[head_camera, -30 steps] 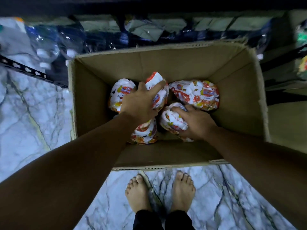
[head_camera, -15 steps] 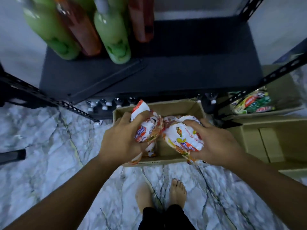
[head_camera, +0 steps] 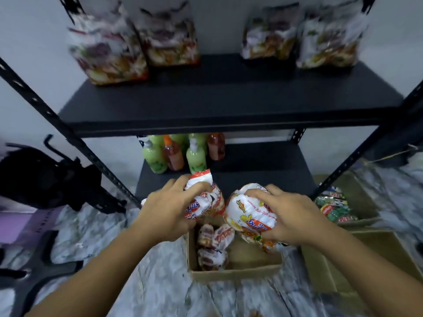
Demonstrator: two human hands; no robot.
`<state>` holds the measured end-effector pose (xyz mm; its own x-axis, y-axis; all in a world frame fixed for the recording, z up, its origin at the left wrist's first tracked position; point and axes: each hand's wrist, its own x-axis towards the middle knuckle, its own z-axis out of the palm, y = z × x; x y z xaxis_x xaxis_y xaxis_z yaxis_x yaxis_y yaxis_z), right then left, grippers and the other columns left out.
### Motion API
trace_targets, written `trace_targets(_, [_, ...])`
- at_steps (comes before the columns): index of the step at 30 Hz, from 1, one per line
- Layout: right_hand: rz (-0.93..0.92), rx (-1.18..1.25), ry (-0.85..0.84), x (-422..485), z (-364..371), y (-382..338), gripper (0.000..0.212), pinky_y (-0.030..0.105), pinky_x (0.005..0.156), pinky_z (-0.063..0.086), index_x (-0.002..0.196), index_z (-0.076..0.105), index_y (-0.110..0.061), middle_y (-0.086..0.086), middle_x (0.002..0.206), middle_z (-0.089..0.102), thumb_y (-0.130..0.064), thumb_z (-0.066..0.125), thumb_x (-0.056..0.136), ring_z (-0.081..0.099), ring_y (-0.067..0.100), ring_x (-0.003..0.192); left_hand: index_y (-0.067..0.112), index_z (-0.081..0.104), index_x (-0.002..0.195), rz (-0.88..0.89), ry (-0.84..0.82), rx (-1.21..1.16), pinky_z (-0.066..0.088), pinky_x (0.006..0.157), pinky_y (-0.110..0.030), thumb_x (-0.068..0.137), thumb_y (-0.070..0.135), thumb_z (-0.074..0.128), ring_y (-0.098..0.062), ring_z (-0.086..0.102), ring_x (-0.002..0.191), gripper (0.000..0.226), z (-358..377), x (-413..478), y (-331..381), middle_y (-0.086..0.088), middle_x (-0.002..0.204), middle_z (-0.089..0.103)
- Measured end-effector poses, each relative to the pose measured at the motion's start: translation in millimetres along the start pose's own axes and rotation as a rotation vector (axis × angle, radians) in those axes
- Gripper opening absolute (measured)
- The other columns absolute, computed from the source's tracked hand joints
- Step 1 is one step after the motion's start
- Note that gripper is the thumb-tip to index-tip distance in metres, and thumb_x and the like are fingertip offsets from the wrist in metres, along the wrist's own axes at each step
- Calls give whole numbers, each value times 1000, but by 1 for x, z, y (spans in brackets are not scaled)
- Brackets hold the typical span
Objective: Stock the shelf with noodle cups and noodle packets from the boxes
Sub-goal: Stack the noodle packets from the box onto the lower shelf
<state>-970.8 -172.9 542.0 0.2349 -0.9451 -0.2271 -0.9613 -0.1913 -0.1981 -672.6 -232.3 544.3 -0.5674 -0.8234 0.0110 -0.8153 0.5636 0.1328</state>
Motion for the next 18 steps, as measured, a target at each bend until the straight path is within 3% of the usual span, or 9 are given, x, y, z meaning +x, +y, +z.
trace_targets(4, [-69,-67,47,-11,-62,-6,97,32,72,51,145,14,-57,-16,125,46,-66,70,66,63,15,99,52,25,142,62,27,44,52,79,-37,77,56,74,-20,49,120,82,-64,5,4,8,143,42])
trace_targets(8, [-114,-160,112,-17,-121,-3,95,27,65,34,148,17,-55,-19,116,40,-63,71,69,59,14,100,51,28,142,82,46,17,49,83,-35,69,69,57,-19,50,121,81,-118,17,10,10,141,42])
trace_targets(10, [-128,-204,138,-17,-149,0,95,29,66,33,147,18,-55,-19,110,34,-62,72,69,59,15,98,53,27,141,83,57,15,51,83,-38,63,74,49,-16,48,123,83,-142,25,13,13,144,39])
trace_targets(14, [-162,-258,151,-5,-195,11,95,32,68,43,144,19,-56,-15,118,43,-61,74,67,58,16,93,53,27,141,117,95,61,49,80,-36,74,63,70,-14,48,122,80,-180,50,16,14,144,39])
trace_targets(18, [-185,-295,166,11,-229,21,97,33,69,47,144,18,-58,-15,122,47,-61,74,65,58,15,92,54,29,142,139,110,23,49,81,-32,75,46,79,-9,48,117,83,-202,72,8,19,143,37])
